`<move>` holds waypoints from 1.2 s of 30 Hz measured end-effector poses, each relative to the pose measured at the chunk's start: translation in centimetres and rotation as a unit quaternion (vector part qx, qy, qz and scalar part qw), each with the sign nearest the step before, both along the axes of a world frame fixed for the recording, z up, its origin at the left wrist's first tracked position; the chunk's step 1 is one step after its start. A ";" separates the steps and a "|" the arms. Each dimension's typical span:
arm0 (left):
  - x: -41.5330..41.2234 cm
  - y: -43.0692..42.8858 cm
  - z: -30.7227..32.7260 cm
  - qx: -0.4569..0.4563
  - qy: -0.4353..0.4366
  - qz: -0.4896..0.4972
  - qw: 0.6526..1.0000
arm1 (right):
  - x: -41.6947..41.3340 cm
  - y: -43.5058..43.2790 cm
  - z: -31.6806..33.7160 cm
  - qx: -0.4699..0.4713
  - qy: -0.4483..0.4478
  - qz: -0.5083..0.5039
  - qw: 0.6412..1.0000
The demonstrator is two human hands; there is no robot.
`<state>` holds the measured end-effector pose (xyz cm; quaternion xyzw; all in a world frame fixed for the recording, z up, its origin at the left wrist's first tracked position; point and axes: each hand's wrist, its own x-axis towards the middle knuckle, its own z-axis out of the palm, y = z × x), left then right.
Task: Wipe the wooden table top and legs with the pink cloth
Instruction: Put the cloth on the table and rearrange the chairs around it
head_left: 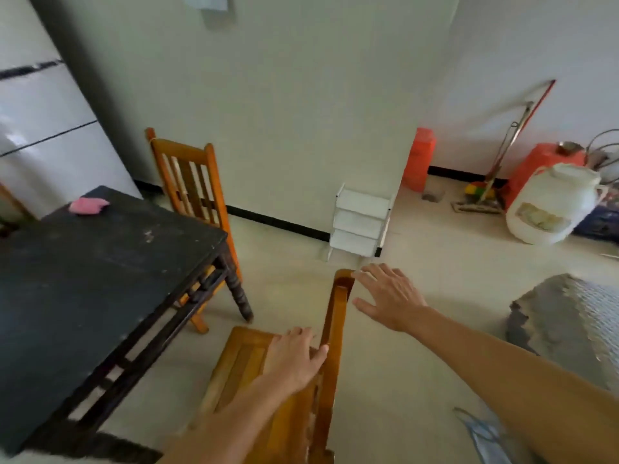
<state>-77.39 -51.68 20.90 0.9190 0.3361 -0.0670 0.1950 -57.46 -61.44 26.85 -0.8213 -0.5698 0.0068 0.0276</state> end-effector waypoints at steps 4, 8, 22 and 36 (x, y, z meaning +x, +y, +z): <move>-0.7 0.5 0.8 -0.038 0.002 0.074 0.997 | 1.6 5.8 -1.2 0.001 0.007 0.095 0.995; -1.0 -0.2 1.0 -0.043 0.016 0.160 0.986 | 2.9 9.0 -3.5 -0.079 0.036 0.171 0.981; -0.2 -13.9 0.9 -0.022 0.027 0.516 0.856 | 5.2 10.5 -4.9 -0.064 0.006 0.300 0.952; -5.3 -10.0 -1.9 0.141 0.078 0.569 0.806 | 2.0 13.3 -6.7 -0.014 0.027 0.321 0.947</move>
